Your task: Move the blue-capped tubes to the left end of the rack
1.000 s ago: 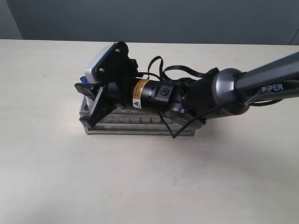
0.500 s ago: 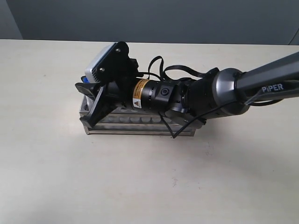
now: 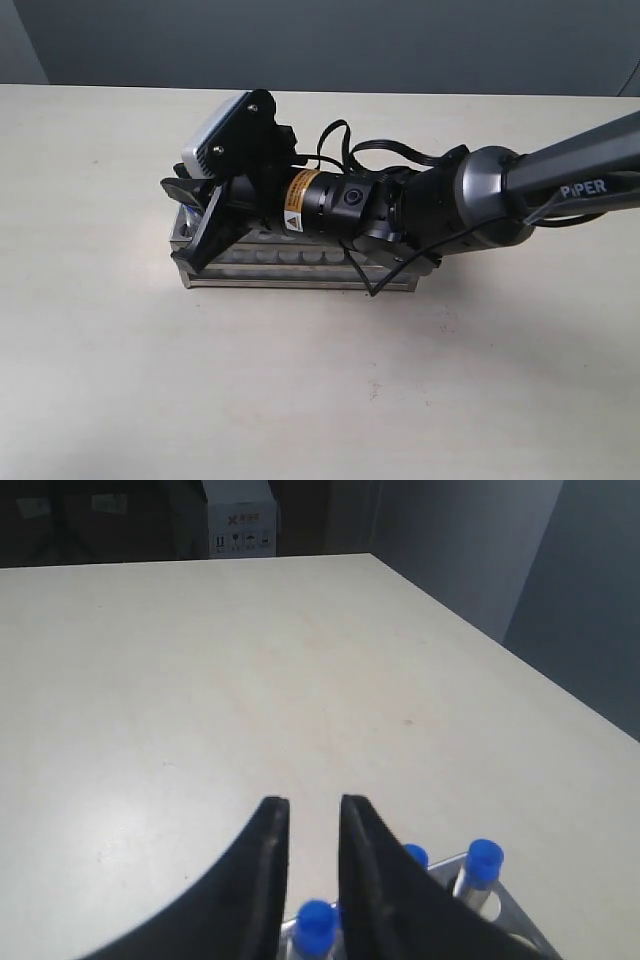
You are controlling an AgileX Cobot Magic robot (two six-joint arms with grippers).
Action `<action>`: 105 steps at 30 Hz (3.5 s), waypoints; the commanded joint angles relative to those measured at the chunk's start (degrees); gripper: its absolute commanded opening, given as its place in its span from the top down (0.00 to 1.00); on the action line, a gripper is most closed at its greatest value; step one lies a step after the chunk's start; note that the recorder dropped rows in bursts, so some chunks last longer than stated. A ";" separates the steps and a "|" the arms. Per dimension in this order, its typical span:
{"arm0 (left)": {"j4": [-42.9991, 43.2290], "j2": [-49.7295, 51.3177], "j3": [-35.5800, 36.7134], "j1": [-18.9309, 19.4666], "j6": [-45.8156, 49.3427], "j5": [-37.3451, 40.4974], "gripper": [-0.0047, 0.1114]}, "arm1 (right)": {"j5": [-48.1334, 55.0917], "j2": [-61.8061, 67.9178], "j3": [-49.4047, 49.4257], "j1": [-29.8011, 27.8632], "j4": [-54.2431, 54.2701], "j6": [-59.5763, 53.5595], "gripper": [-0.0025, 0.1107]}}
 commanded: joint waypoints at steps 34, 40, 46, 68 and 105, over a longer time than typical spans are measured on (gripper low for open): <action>0.00 -0.20 -0.08 0.07 -0.10 0.19 0.95 | 32.98 -75.17 35.53 -32.11 44.39 -33.30 0.98; 0.00 -0.20 -0.08 0.07 -0.10 0.19 0.95 | 43.67 -88.52 38.42 -32.12 44.39 -33.30 0.98; 0.00 -0.20 -0.08 0.07 -0.10 0.19 0.95 | 46.04 -94.60 38.42 -32.12 44.39 -33.30 0.98; 0.00 -0.20 -0.08 0.07 -0.10 0.07 0.95 | 38.14 -107.22 56.22 -32.12 35.46 -33.21 0.98; 0.00 -0.20 -0.08 0.07 -0.10 0.07 0.95 | 56.62 -107.45 59.81 -32.12 36.88 -33.21 0.98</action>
